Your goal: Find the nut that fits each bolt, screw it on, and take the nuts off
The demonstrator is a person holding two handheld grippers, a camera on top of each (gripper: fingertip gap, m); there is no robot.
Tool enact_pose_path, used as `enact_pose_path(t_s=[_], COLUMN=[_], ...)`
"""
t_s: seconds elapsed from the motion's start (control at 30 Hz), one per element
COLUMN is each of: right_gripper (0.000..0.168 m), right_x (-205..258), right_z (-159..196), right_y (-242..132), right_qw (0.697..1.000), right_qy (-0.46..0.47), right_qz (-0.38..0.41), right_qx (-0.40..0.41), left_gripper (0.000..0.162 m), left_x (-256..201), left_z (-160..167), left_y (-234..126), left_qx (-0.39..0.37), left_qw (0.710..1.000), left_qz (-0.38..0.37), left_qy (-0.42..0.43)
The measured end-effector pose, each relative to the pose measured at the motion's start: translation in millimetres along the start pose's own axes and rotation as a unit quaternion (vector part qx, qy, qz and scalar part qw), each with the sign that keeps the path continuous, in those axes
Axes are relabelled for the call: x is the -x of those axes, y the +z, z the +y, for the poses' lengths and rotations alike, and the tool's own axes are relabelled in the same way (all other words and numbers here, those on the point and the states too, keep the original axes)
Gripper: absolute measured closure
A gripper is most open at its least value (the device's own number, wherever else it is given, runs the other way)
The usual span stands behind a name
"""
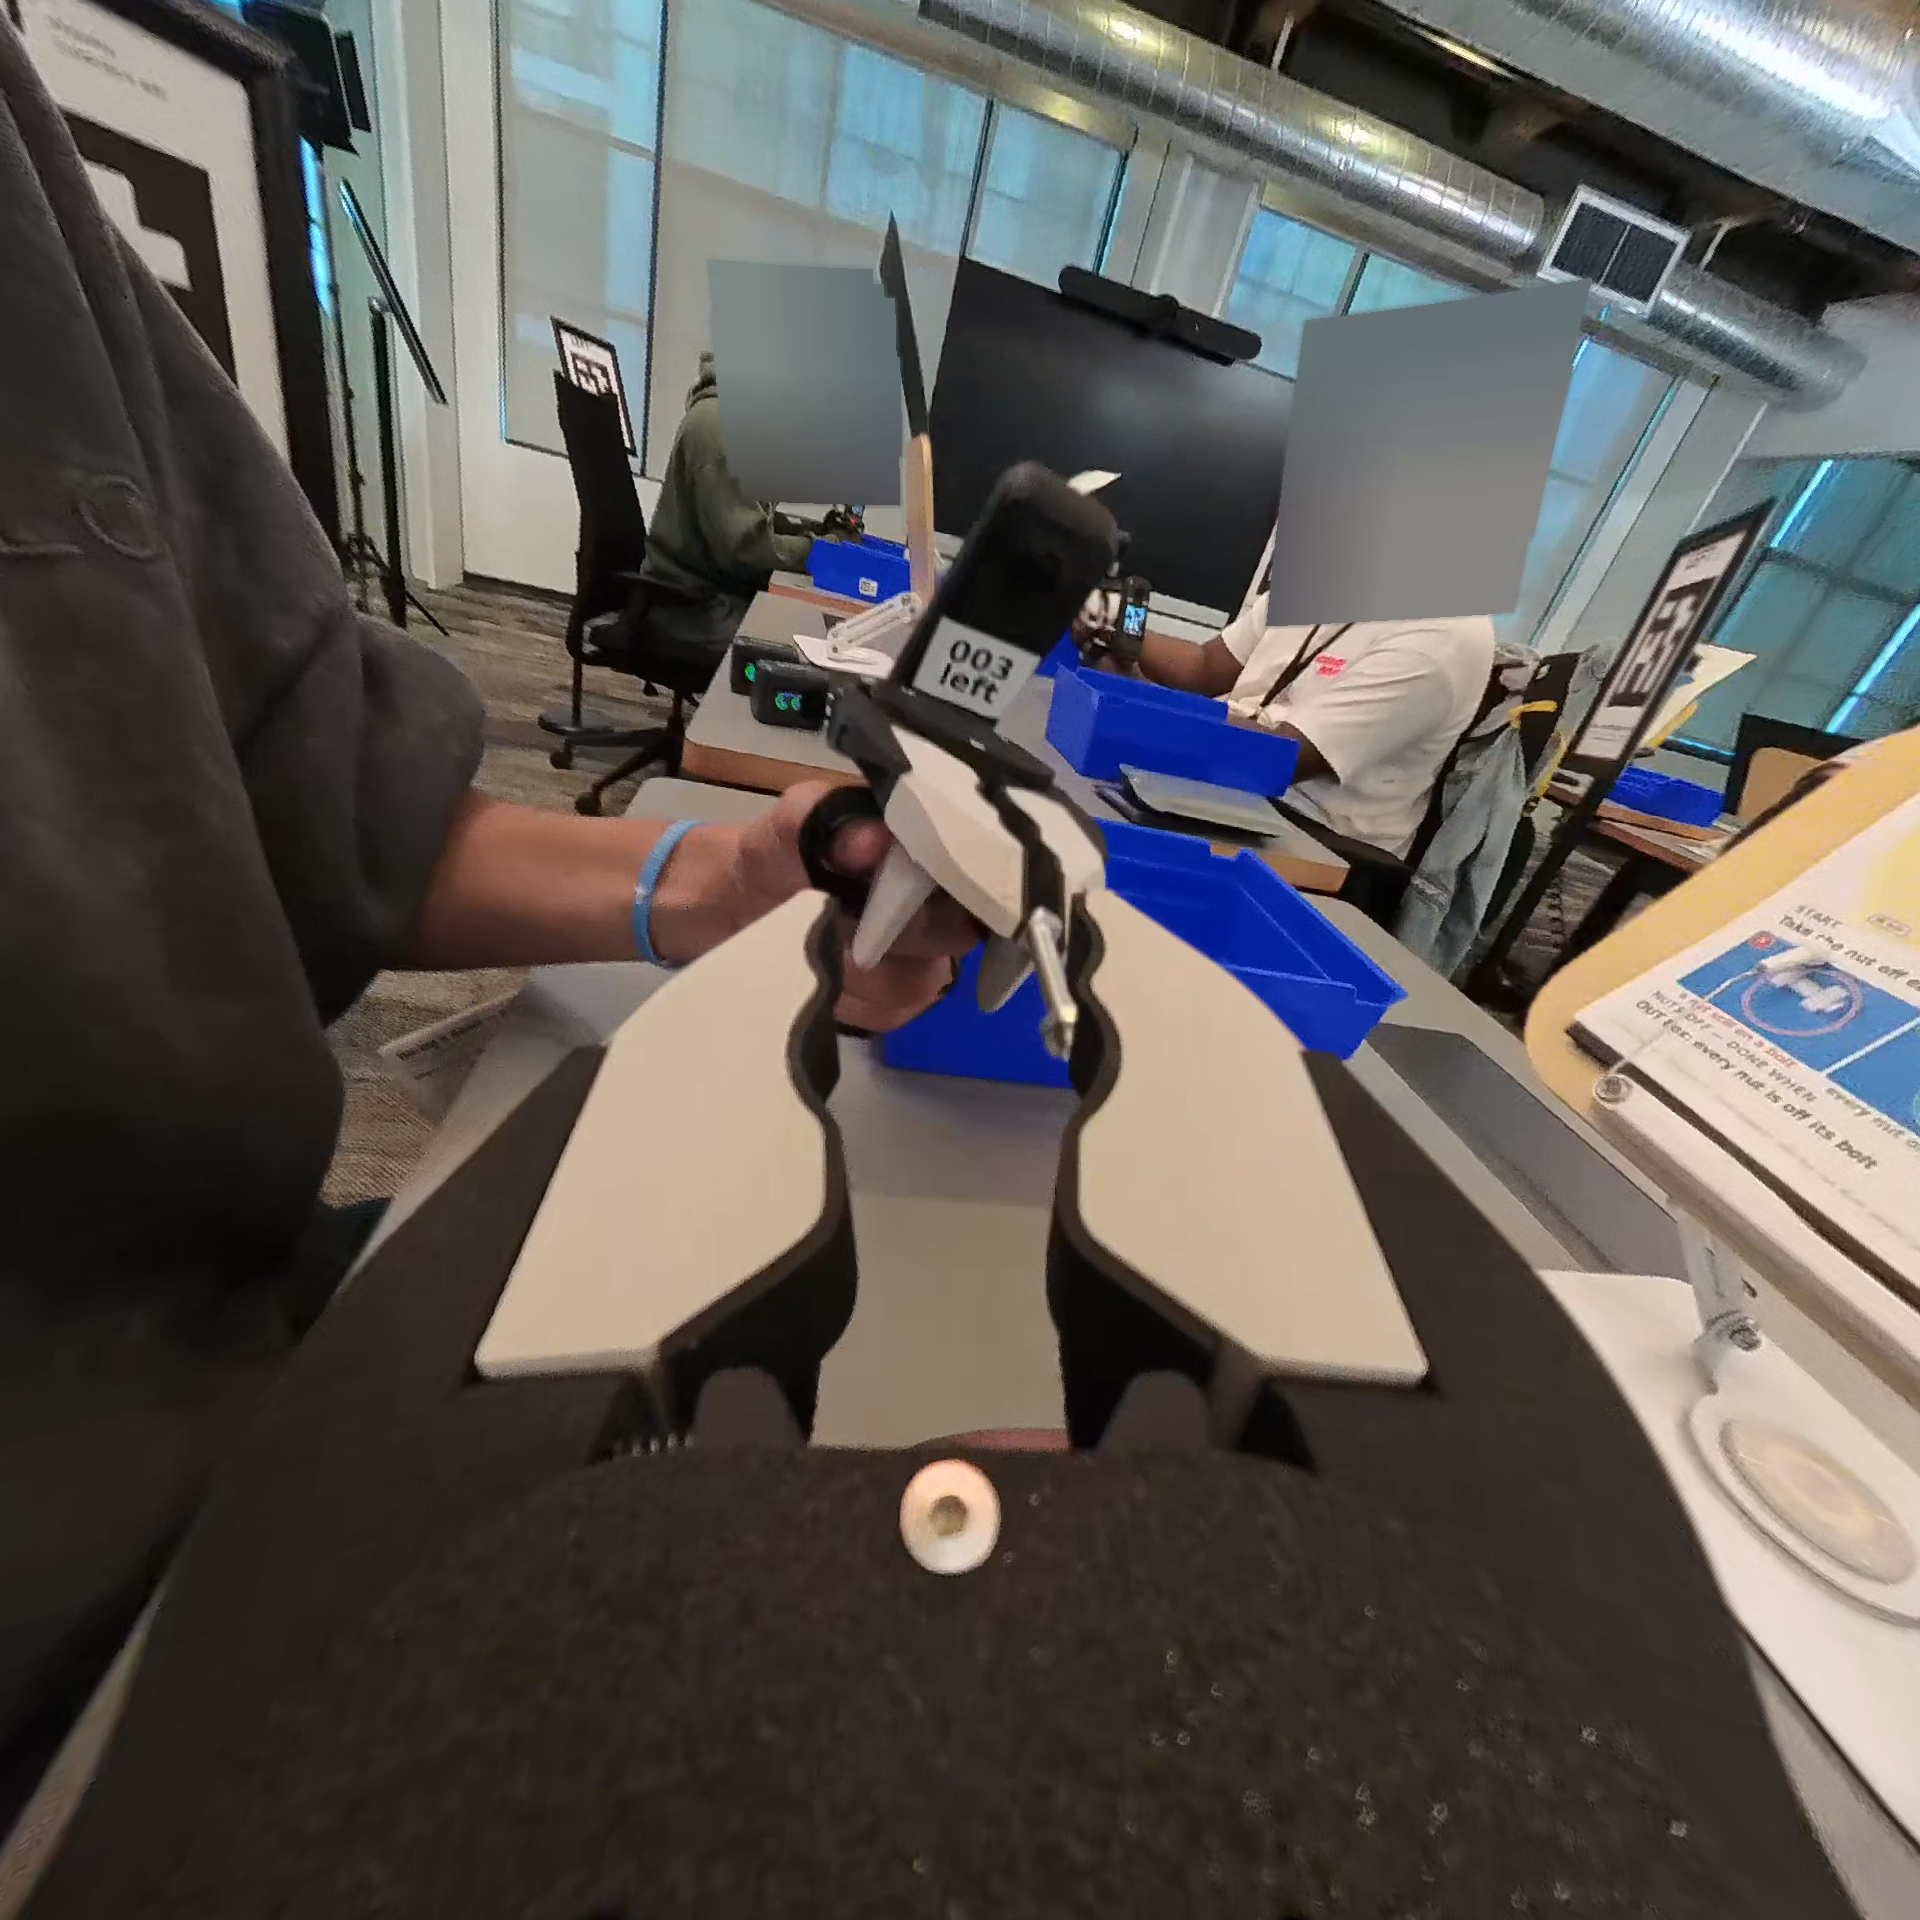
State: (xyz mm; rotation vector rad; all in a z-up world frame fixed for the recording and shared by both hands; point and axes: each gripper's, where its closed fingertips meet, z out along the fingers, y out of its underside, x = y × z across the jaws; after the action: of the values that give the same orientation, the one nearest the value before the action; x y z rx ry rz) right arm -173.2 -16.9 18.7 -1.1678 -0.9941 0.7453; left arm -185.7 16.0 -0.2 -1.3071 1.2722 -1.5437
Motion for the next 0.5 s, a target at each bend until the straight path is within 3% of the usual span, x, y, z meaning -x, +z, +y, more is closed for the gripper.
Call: enact_pose_path(t_s=[0.2, 0.43, 0.5], right_gripper=[0.127, 0.128, 0.132], right_x=[-17, -11, -10], right_z=[47, -2, 1], right_y=[14, 5, 7], right_qw=[0.999, 0.997, 0.997], right_qy=[0.021, -0.033, -0.051], right_qz=[0.022, 0.06, 0.062], right_qx=[0.034, -0.023, -0.011], left_gripper=[0.152, 0.152, 0.152], left_x=[-8, -3, -3], left_z=[-16, -15, -15], left_y=[-4, -2, -1], left_qx=[-0.057, -0.084, -0.085], left_qw=[0.997, 0.993, 0.993], left_qz=[0.037, 0.048, 0.05], left_qy=[-0.035, -0.068, -0.071])
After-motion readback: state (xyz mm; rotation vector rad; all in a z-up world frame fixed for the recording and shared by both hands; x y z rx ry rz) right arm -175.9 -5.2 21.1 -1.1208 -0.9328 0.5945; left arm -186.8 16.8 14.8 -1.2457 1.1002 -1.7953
